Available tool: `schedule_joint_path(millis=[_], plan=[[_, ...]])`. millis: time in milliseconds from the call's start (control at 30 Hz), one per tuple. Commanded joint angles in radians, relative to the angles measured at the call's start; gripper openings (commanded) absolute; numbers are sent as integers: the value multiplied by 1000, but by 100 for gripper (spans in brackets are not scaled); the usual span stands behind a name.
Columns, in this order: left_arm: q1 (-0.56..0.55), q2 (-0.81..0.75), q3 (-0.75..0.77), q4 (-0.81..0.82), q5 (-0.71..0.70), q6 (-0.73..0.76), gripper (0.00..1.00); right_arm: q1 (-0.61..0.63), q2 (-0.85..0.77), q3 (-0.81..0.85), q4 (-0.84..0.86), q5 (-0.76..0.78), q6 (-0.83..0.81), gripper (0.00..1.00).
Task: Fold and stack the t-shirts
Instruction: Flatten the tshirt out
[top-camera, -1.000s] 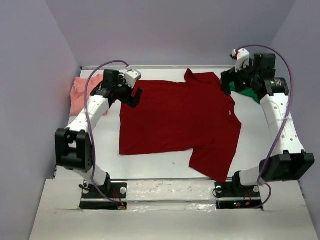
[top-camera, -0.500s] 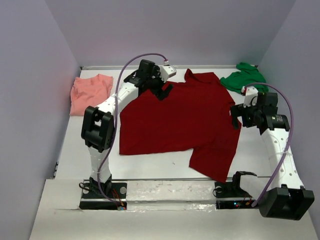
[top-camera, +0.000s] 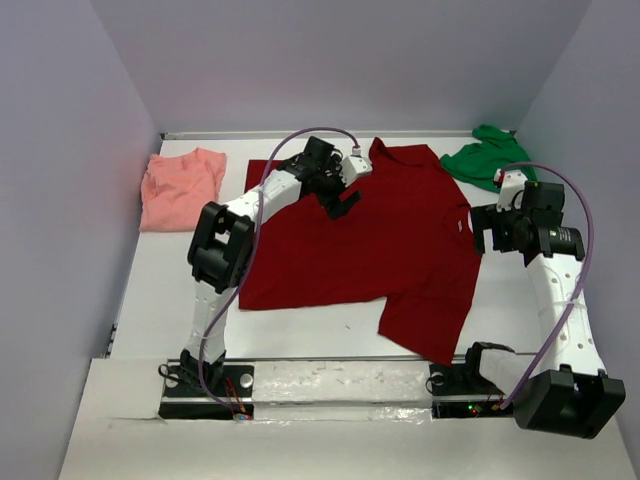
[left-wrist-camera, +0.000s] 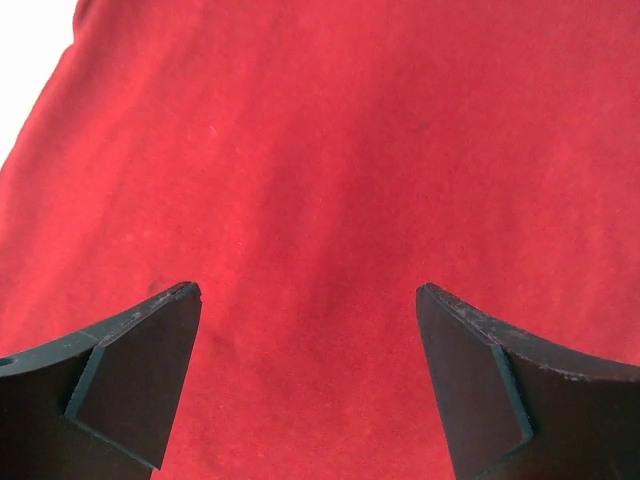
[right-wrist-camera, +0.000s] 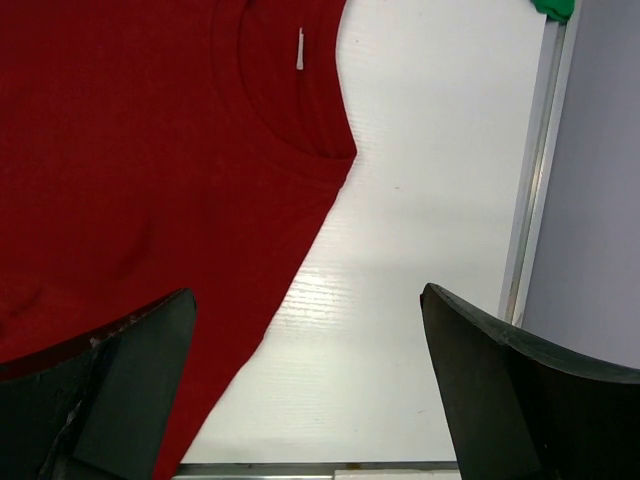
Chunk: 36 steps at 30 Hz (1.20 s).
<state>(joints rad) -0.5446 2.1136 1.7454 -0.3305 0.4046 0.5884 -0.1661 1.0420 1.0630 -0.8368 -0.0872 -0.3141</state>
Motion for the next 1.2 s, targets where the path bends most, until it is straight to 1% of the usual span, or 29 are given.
schedule_joint_path(millis=[0, 433, 767, 1167], plan=[[-28, 12, 20, -8, -12, 42, 99, -13, -3, 14, 34, -17, 17, 100], [-106, 140, 127, -47, -55, 57, 99, -23, -2, 15, 38, -37, 20, 100], [-114, 212, 218, -87, -85, 60, 99, -23, 4, 6, 41, -40, 10, 100], [-110, 275, 278, -143, -141, 82, 99, -23, 12, 5, 42, -54, 13, 100]])
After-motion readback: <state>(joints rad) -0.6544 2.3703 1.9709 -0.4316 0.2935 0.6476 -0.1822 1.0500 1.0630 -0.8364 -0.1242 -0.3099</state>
